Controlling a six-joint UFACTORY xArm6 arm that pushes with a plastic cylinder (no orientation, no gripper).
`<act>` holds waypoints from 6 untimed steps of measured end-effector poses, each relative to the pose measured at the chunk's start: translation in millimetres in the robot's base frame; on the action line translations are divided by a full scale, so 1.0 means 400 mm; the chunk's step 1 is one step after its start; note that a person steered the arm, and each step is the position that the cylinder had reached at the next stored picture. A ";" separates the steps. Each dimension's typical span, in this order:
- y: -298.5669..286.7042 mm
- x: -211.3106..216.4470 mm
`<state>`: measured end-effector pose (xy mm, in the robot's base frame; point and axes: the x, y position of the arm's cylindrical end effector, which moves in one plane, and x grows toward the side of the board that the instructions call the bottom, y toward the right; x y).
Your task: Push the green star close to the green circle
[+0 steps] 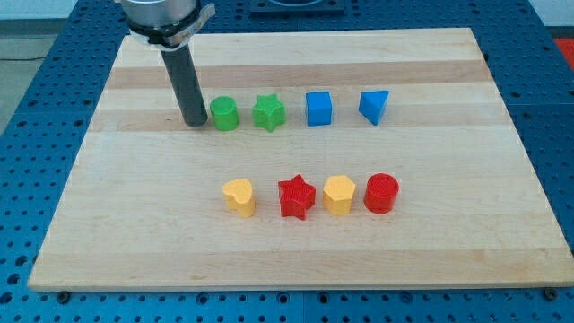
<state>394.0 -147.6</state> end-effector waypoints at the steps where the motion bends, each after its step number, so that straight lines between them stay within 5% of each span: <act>1: 0.001 0.051; 3: 0.062 0.087; 6: 0.351 0.063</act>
<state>419.0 -7.0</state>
